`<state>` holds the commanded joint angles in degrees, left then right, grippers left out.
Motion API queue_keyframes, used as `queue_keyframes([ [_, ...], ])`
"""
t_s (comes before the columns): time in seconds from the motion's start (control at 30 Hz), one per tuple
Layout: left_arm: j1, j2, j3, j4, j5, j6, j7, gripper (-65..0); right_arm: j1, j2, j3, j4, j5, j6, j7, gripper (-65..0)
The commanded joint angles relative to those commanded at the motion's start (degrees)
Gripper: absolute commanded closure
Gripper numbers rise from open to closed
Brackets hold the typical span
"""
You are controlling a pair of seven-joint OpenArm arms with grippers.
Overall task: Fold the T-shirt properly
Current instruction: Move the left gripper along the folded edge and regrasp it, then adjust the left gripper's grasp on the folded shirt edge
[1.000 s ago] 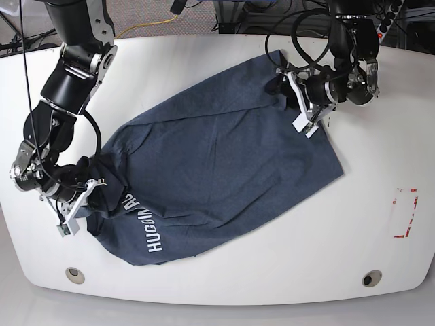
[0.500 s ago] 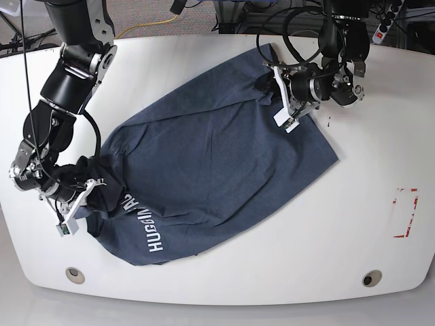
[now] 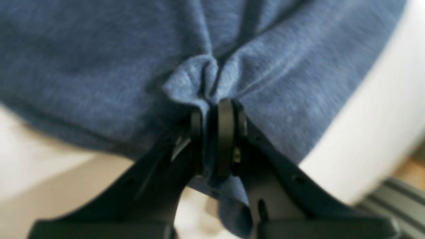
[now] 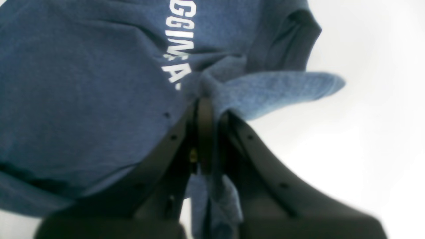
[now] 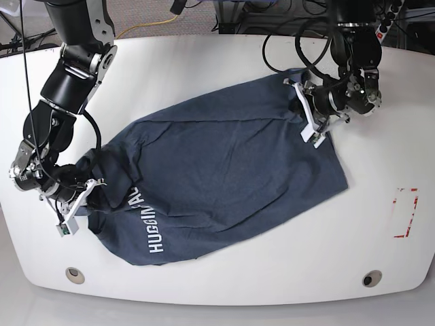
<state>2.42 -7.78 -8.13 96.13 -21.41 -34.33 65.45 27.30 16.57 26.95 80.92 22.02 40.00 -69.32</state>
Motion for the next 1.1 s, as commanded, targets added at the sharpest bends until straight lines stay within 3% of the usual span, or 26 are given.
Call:
queue_keyframes([
  [0.27,-11.9,-4.9,0.0,-8.9,1.9,-0.1,-0.3,-3.1,0.0,-0.1,0.0,0.0,0.0,0.0,0.0,0.0],
  [0.43,-14.6,-6.5,-0.1,-6.0,1.8,-0.2,-0.3,-3.1,0.0,-0.2,0.0,0.0,0.0,0.0,0.0,0.0],
  [0.63,-12.0,-6.5,-0.1,3.3,2.0,-0.3,0.1,-4.2,0.0,-1.7,0.0,0.0,0.0,0.0,0.0,0.0],
  [0.83,-7.8,-7.6,-0.1,3.8,2.1,-0.3,0.1,-14.4,0.1,-1.8,-0.1,0.0,0.0,0.0,0.0,0.0],
  [0.93,-5.5,-9.6,-0.1,3.9,2.0,-0.2,0.0,-16.7,0.2,-1.8,-0.3,-0.1,0.0,0.0,0.0,0.0],
  [1.1,-2.0,-9.8,-0.1,5.1,1.8,-0.3,0.0,-22.5,0.2,-1.8,-0.3,-0.3,0.0,0.0,0.0,0.0],
])
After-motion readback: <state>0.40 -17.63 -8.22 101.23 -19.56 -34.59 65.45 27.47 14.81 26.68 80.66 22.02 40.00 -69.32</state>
